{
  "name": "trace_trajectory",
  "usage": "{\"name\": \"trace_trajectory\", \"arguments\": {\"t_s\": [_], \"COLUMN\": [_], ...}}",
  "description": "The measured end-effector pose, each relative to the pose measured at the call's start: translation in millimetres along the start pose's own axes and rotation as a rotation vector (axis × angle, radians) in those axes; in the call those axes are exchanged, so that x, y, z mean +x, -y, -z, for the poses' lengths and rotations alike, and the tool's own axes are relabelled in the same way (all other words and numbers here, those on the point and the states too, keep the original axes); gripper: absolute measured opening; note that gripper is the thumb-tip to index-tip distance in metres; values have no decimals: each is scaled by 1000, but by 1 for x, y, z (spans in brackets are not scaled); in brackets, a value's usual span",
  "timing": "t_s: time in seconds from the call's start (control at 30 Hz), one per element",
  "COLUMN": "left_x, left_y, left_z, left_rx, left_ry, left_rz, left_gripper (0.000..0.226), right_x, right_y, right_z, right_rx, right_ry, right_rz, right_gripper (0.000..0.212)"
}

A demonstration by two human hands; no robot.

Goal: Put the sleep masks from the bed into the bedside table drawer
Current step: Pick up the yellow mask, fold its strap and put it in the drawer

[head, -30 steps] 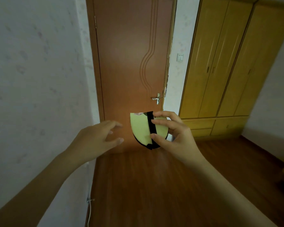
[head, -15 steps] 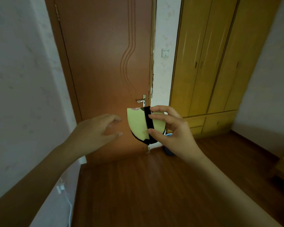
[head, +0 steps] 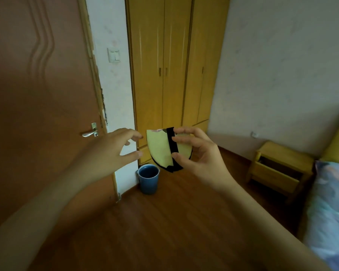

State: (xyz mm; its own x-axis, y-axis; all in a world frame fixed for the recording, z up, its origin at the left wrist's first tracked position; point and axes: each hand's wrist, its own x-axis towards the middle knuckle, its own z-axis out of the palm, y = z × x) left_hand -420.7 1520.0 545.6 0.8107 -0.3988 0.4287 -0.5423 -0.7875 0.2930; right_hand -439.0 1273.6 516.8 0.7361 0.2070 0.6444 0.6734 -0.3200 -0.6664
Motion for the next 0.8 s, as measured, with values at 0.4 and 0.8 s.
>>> {"name": "trace_trajectory", "arguments": {"t_s": [0.4, 0.8], "left_x": [163, 310], "left_y": [-5, -108], "left_z": [-98, -191], "left_rx": [-23, -8], "left_ry": [121, 209], "left_rz": [-255, -427], "left_gripper": [39, 41], "right_x": [36, 31], "right_y": [-83, -174], "right_z": [77, 225], "right_rx": [-268, -393], "right_ry": [-177, -322], "right_rz": [-149, -199], "right_gripper": [31, 30]}}
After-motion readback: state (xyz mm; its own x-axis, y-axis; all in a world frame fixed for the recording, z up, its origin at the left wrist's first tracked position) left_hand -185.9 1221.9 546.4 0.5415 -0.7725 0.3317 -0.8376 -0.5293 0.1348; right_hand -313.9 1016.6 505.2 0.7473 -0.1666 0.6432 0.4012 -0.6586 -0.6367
